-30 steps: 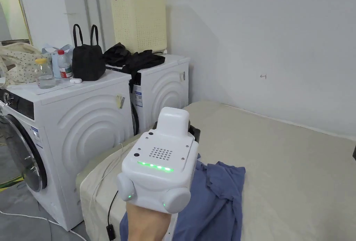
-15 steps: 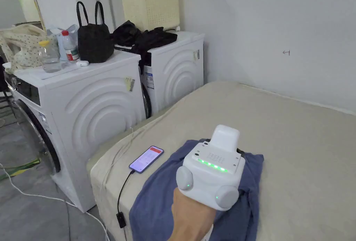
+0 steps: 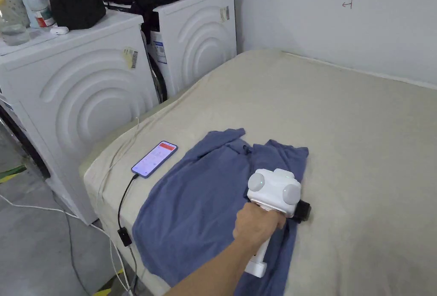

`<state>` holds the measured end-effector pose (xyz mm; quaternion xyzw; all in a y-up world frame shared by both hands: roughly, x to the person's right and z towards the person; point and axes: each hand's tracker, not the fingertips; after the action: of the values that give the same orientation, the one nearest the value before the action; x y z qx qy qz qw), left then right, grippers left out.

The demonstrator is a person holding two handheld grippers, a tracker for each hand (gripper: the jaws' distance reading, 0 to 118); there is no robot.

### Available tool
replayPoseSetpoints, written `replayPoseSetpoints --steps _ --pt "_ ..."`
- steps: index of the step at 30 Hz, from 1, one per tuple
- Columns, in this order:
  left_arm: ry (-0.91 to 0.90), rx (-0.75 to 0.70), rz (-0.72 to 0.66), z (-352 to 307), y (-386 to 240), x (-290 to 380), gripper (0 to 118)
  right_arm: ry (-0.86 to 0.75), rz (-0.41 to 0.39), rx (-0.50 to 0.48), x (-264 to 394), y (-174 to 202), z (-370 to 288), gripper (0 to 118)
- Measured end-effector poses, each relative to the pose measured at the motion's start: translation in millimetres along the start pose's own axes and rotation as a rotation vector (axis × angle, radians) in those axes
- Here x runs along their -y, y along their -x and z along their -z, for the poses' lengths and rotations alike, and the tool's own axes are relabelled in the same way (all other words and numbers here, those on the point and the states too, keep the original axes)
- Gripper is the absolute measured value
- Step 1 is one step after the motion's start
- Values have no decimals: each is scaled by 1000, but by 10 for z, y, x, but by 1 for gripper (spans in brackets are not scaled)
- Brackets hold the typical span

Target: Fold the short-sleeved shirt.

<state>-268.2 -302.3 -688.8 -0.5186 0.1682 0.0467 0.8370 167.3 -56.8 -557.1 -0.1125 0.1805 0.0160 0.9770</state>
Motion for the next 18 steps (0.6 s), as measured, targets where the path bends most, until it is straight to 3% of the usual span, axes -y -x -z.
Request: replayPoseSetpoints --steps 6,8,9,11,12,13,15,18 --pt "54 63 -70 225 155 54 112 53 9 20 162 -34 132 0" --pt "46 45 -75 16 116 90 106 58 4 14 222 6 180 0" --pt "38 43 -67 -18 103 87 95 58 -5 13 235 33 189 0" --pt "-15 71 -36 -343 37 139 61 50 -35 7 249 112 190 0" --pt "-40 58 -27 -408 33 150 12 46 -47 3 251 145 188 0" --pt "-73 31 -34 -466 35 168 6 38 -60 -1 249 182 179 0" --pt "-95 85 -97 -231 208 122 6 28 -71 -7 232 234 153 0" --pt "-181 33 -62 -442 204 195 6 -11 -66 -26 189 261 92 0"
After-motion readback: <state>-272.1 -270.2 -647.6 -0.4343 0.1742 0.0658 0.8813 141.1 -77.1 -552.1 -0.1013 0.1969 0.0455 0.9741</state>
